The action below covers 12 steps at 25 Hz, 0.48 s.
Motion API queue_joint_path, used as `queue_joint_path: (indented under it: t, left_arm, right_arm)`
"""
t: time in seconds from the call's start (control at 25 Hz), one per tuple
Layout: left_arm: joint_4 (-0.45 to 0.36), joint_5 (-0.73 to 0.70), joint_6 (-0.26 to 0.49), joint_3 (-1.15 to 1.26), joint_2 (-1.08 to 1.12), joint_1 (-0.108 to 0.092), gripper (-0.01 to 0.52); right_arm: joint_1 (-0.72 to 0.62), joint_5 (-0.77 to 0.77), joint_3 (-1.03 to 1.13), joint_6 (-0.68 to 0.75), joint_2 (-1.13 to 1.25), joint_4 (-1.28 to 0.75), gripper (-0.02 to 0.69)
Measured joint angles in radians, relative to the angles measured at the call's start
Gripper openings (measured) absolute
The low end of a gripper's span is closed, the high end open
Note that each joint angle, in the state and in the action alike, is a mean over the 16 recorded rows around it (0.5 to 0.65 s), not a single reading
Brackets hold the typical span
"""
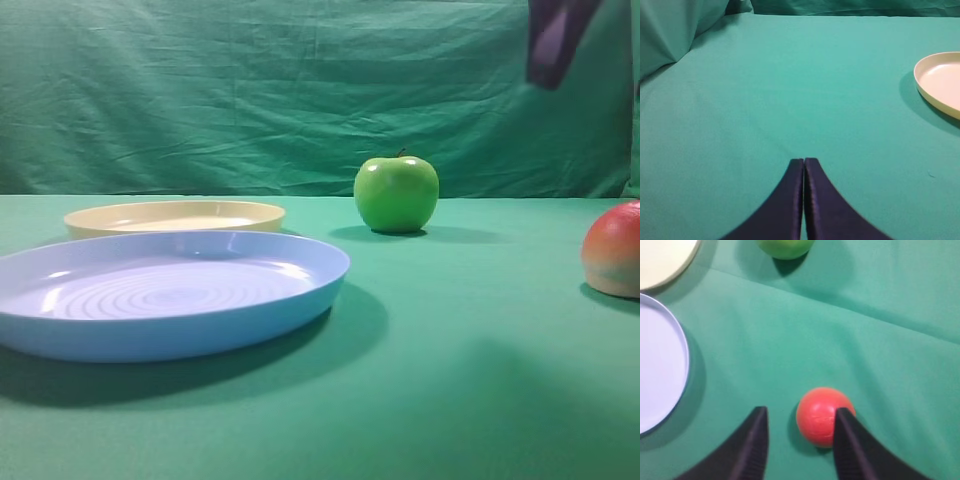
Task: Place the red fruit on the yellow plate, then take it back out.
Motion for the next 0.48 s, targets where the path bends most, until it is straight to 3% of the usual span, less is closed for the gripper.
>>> queue_joint_path:
  t: [0.24, 0.48]
  left_arm:
    - [0.000, 0.000, 0.000, 0.000, 0.000, 0.000, 0.000]
    - [0.000, 0.000, 0.000, 0.000, 0.000, 0.000, 0.000]
  right_arm:
    - [0.000, 0.063, -0.008, 0.016, -0.196, 0.002, 0.043]
    - [0.000, 0.126, -0.008, 0.018, -0.410, 0.019, 0.000]
